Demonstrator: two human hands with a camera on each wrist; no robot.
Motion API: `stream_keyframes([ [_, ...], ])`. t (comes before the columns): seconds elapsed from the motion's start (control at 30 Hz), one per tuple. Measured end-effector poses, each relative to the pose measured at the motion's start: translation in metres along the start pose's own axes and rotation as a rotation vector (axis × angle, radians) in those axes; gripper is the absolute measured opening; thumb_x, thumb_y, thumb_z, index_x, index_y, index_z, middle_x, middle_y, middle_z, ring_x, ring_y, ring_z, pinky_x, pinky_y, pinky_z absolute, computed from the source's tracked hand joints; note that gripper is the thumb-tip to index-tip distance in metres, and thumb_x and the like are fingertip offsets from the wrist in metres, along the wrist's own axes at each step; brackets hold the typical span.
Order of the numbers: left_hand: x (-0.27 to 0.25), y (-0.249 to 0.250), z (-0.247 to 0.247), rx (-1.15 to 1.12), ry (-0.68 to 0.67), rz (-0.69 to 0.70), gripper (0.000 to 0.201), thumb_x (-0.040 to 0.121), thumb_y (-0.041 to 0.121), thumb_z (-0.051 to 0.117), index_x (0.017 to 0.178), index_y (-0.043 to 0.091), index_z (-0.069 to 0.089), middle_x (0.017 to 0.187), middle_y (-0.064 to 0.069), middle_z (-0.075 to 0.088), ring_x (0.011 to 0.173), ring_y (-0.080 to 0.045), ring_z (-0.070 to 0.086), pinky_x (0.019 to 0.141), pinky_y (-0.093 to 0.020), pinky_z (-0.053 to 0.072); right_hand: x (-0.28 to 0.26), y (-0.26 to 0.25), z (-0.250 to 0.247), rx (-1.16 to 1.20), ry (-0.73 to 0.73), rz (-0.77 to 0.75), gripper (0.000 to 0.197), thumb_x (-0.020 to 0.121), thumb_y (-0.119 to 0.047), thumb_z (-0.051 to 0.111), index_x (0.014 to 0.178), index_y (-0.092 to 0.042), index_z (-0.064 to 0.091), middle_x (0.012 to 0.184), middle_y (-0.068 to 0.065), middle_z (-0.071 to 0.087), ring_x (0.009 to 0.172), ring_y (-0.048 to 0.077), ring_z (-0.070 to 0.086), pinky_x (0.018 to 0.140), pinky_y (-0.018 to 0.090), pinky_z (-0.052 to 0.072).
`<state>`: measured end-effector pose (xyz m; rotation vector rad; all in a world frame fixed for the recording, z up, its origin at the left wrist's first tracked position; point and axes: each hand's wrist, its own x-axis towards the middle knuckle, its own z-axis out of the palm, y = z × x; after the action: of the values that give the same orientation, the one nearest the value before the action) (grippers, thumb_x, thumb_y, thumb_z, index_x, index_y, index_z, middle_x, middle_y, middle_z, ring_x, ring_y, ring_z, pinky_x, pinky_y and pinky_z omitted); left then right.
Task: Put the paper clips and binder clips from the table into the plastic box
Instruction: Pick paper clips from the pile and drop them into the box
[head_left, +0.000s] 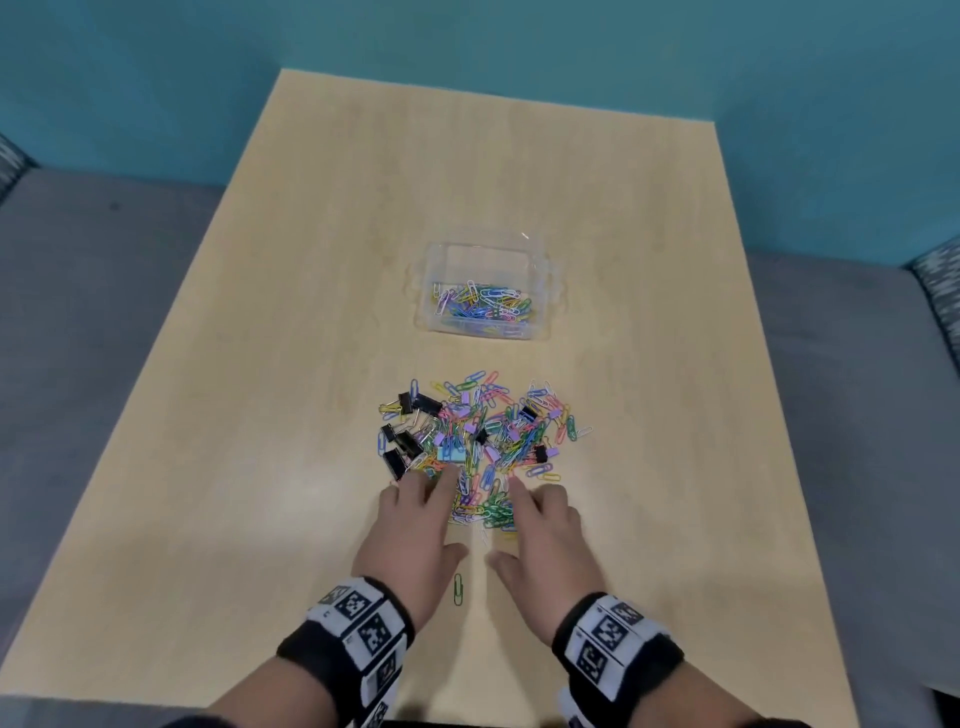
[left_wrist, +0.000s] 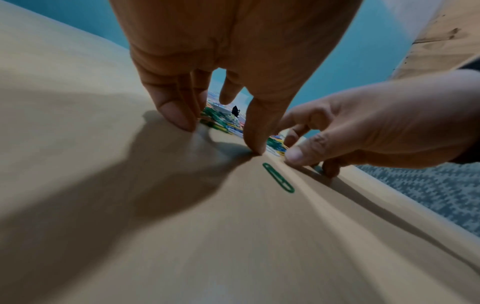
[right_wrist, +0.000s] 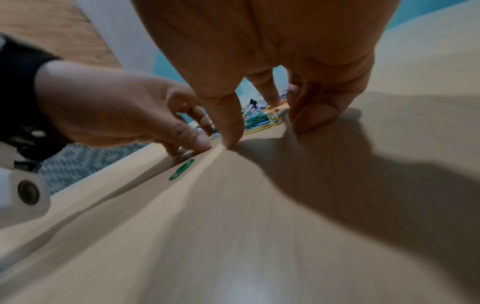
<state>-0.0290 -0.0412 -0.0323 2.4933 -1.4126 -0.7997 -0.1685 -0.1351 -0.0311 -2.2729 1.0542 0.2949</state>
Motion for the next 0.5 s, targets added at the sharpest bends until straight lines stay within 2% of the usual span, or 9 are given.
stream_keyframes([
  [0.1,0.018,0.006,0.002,0.032,0.048,0.018,0.067,0.083,0.03,0.062,0.141,0.03,0.028,0.131,-0.005,0.034,0.112,-0.027,0.036,0.092,-0.036,0.043,0.022,-0.013,0.003,-0.044,0.045,-0.059,0.066,0.09,-0.025,0.056,0.146,-0.022,0.024,0.129,0.005,0.032,0.112,0.027,0.036,0.095,0.035,0.04],
  [0.17,0.028,0.008,0.001,0.05,0.072,0.034,0.053,0.083,0.022,0.059,0.133,0.027,0.041,0.124,-0.008,0.04,0.106,-0.03,0.04,0.088,-0.039,0.044,0.034,-0.016,0.001,-0.084,0.048,-0.08,0.058,0.088,-0.014,0.052,0.142,-0.018,0.032,0.129,0.009,0.035,0.111,0.031,0.037,0.093,0.038,0.04],
  [0.23,0.034,0.007,0.0,0.07,0.058,0.048,0.042,0.083,0.015,0.056,0.123,0.026,0.048,0.116,-0.007,0.042,0.099,-0.029,0.043,0.08,-0.038,0.045,0.041,-0.016,-0.001,-0.127,0.032,-0.097,0.05,0.084,-0.006,0.051,0.132,-0.015,0.039,0.125,0.009,0.036,0.109,0.032,0.038,0.089,0.039,0.041],
  [0.37,0.036,0.005,-0.004,0.162,0.005,0.145,0.031,0.074,0.002,0.056,0.099,0.021,0.052,0.103,-0.005,0.043,0.09,-0.029,0.046,0.061,-0.034,0.033,0.043,-0.012,-0.008,-0.159,0.008,-0.16,0.04,0.074,0.007,0.049,0.11,-0.012,0.048,0.117,0.012,0.042,0.102,0.033,0.042,0.078,0.039,0.042],
  [0.5,0.032,0.005,-0.008,0.171,-0.019,0.197,0.03,0.071,-0.004,0.053,0.091,0.018,0.053,0.096,-0.005,0.043,0.083,-0.027,0.046,0.059,-0.033,0.029,0.037,-0.007,-0.014,-0.172,-0.007,-0.219,0.041,0.069,0.012,0.047,0.104,-0.008,0.052,0.11,0.015,0.047,0.096,0.035,0.047,0.072,0.04,0.039],
])
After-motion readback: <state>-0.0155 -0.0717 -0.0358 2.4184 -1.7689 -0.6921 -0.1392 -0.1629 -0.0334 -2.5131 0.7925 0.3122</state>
